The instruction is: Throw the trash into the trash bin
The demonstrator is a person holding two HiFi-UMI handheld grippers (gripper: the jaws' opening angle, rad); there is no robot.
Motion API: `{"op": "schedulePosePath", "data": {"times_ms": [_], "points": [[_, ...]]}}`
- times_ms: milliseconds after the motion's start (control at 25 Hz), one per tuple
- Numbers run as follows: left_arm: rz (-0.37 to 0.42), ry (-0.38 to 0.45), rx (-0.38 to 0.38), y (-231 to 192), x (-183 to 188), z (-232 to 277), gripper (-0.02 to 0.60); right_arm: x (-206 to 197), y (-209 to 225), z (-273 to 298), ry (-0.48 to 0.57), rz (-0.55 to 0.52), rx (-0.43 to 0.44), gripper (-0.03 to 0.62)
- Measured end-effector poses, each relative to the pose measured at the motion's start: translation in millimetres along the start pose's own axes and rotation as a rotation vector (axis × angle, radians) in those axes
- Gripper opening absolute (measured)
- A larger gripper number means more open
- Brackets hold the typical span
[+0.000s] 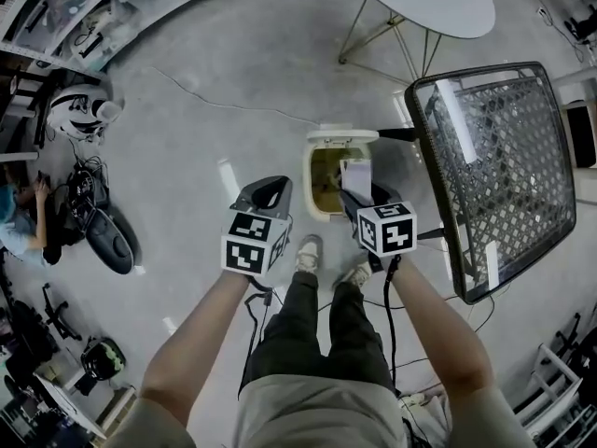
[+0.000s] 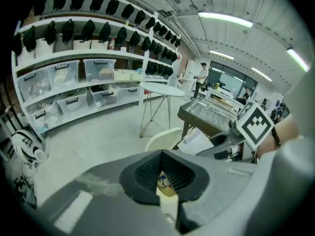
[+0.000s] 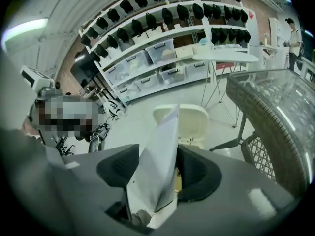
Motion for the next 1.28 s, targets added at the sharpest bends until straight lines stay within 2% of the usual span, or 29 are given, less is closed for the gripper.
{"op": "schedulePosePath", "data": {"times_ms": [320,520,680,840,1000,1280], "points": [[-0.030,-0.087,-0.027,-2,-53,34,0.002,-43,30,62,-0.037,0.072,-0.018,0.261],[-0.036,-0.092,-0.027,0,-63,42,0.002,-60,52,83,-0.095,0.092,-0.080,0.284],[-0.051,-0.082,-0.017,2,-65,37,0.002,-66,62,85,-0.102,0.103,-0.084,0.315],[-0.051,-0.076,-0.001,-1,-62,25,0.002,-60,61,70,-0.100,0.082,-0.085,0.310],[-0.050,-0.056,0.021,-2,-51,7,0.002,-45,50,37,-0.059,0.040,-0.075,0.252],[-0.007,0.022,0.031,1,2,-33,0.002,8,30,-47,0.119,0.067,-0.058,0.158]]}}
Point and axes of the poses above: the fingertips, and each gripper's own axes: z forward along the fingers, y to its right, x out of its top, the point moved 4 cm from there along -z, backward along the fingers, and after that the axes turned 3 degrees about x, right-handed, at the moved point
